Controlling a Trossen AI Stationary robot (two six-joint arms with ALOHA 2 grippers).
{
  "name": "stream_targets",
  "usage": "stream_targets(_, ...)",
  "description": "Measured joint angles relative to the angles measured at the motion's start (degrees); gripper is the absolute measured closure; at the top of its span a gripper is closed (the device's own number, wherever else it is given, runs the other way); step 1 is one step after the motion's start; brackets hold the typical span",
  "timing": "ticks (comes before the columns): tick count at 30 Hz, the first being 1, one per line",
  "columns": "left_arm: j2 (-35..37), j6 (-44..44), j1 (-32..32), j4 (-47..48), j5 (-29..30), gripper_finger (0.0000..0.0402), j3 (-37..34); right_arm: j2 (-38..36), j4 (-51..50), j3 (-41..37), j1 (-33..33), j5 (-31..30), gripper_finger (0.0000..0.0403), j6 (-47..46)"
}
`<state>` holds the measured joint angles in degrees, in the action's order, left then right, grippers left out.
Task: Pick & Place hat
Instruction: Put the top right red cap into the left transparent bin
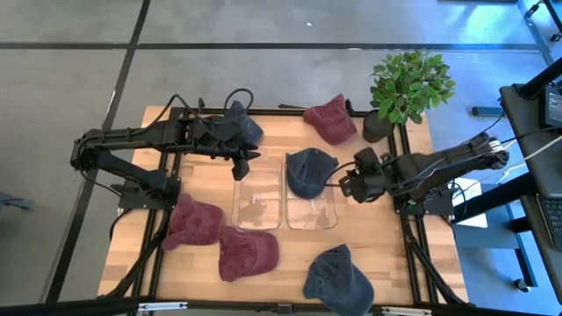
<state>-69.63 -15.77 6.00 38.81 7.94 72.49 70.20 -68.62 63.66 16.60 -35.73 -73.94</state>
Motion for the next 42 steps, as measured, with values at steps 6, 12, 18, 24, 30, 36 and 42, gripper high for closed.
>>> stream_targets(6,0.00,-0.04,0.00,0.00,-0.07,0.0294,0.00,-4.86,5.08,-12.92,0.06,-6.69,0.0250,-19.71)
stream_targets(12,0.00,-0.04,0.00,0.00,-0.09,0.0293,0.00,-11.38,16.49,-24.24,-0.25,-8.86,0.0272,-33.56)
stream_targets(18,0.00,0.00,0.00,0.00,-0.07,0.0295,0.00,-13.47,22.86,-30.53,-3.04,-11.82,0.0280,-33.97)
stream_targets(24,0.00,0.02,0.00,-0.02,-0.09,0.0292,0.00,-13.54,24.94,-33.64,-6.01,-17.88,0.0267,-39.52)
stream_targets(30,0.00,0.92,0.00,-0.06,-0.09,0.0295,0.00,-13.53,33.16,-38.26,-7.65,-17.78,0.0214,-44.31)
stream_targets(36,0.00,1.99,0.00,-1.39,-0.09,0.0292,0.00,-13.52,42.62,-42.65,-9.66,-17.44,0.0146,-43.47)
stream_targets(42,0.00,1.99,0.00,-1.33,-0.09,0.0295,0.00,-13.06,45.08,-42.55,-10.69,-20.36,0.0117,-43.92)
